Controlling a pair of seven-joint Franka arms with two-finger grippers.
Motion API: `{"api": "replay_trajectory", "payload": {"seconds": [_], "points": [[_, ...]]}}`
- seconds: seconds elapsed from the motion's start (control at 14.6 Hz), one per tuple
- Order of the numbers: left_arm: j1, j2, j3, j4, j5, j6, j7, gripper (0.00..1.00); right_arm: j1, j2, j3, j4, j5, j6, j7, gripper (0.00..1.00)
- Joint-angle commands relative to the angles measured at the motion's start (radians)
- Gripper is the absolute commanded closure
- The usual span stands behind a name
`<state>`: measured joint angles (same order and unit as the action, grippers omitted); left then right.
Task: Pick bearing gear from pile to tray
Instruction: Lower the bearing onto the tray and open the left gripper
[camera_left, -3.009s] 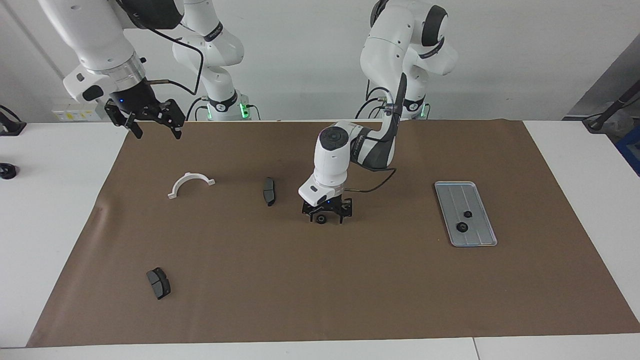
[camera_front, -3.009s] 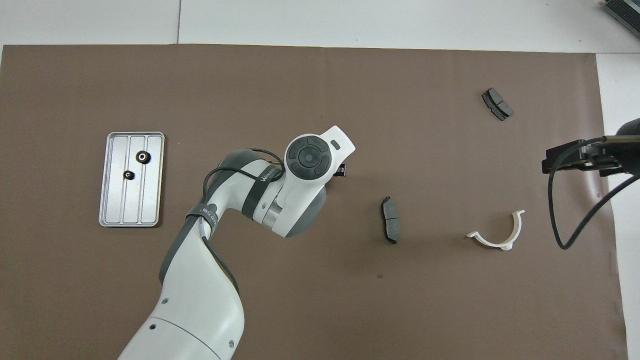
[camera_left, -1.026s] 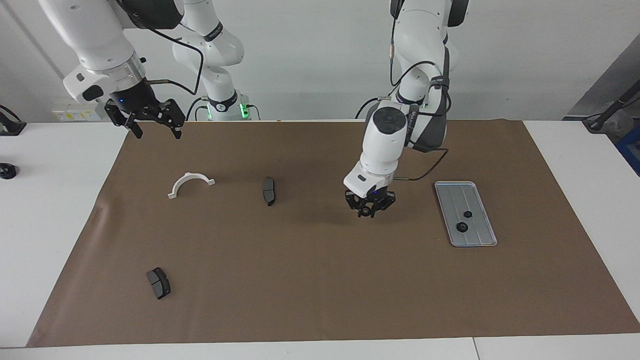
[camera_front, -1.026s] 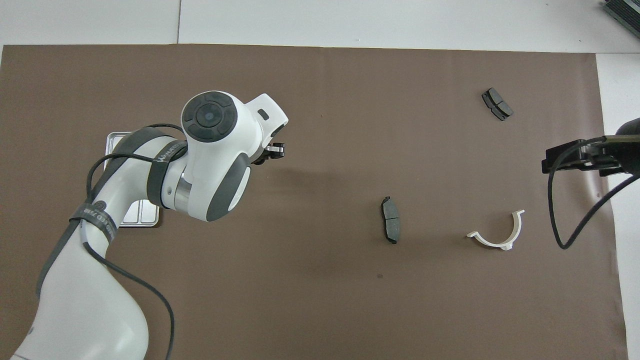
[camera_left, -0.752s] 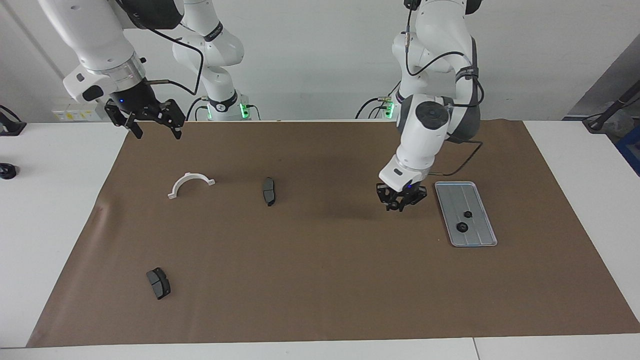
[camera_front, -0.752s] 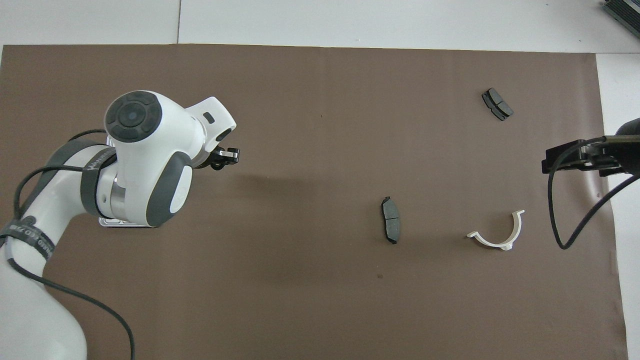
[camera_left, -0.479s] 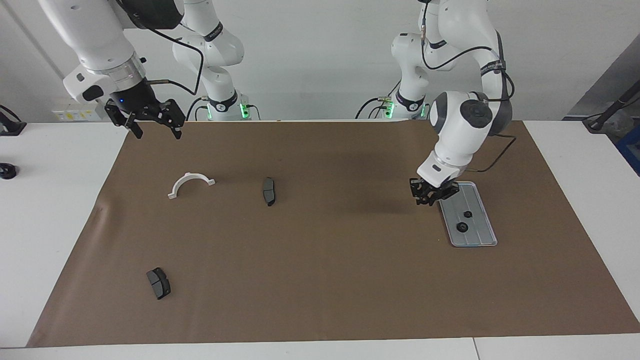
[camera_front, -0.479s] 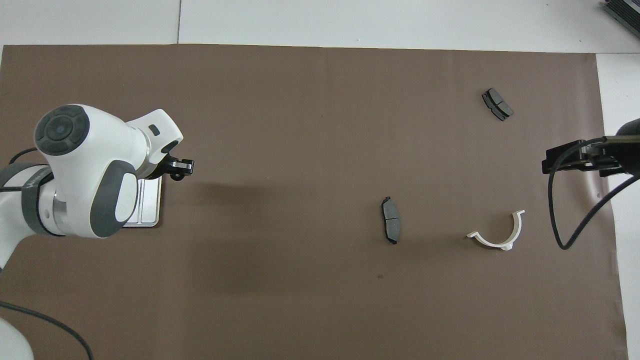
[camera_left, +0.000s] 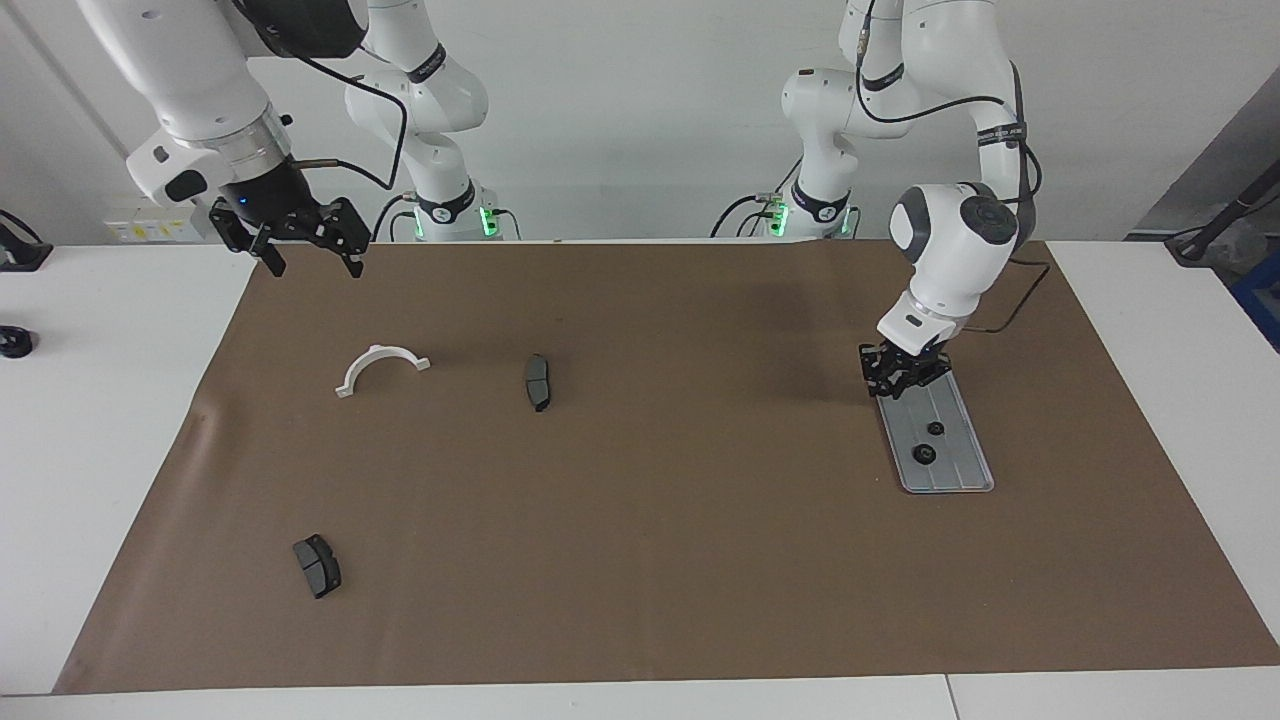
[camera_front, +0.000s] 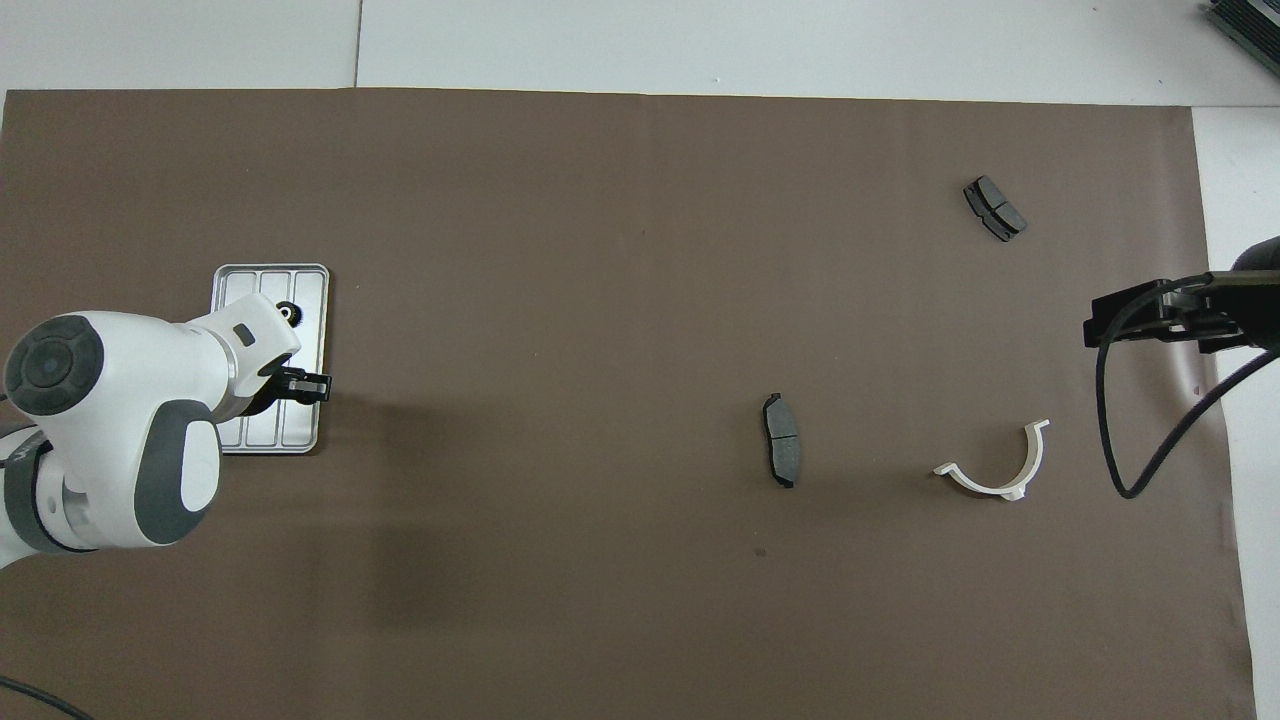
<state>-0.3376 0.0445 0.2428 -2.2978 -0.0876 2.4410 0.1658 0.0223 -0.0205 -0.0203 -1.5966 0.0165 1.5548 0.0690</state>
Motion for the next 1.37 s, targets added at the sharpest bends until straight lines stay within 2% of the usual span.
{"api": "replay_trajectory", "payload": {"seconds": [0.0,0.27,0.96,1.03,1.16,1.3], "points": [[0.029,-0.026,-0.01,-0.038,0.015,0.053,0.009,1.0,-0.001,-0.01,0.0,-0.008,0.014,-0.01,0.006,0.0],[0.103,-0.003,-0.011,-0.04,0.015,0.072,0.041,1.0,-0.001,-0.01,0.0,-0.008,0.016,-0.01,0.006,0.0],[0.103,0.0,-0.011,-0.06,0.015,0.076,0.049,1.0,-0.001,-0.01,0.0,-0.009,0.014,-0.01,0.006,0.0],[0.104,0.0,-0.011,-0.06,0.015,0.076,0.049,0.96,-0.001,-0.01,0.0,-0.008,0.014,-0.01,0.005,0.0],[0.104,0.0,-0.011,-0.06,0.015,0.076,0.035,0.03,-0.001,-0.01,0.0,-0.008,0.016,-0.01,0.005,0.0],[0.106,0.002,-0.011,-0.054,0.015,0.079,0.035,0.0,-0.001,-0.01,0.0,-0.009,0.014,-0.009,0.005,0.0]]}}
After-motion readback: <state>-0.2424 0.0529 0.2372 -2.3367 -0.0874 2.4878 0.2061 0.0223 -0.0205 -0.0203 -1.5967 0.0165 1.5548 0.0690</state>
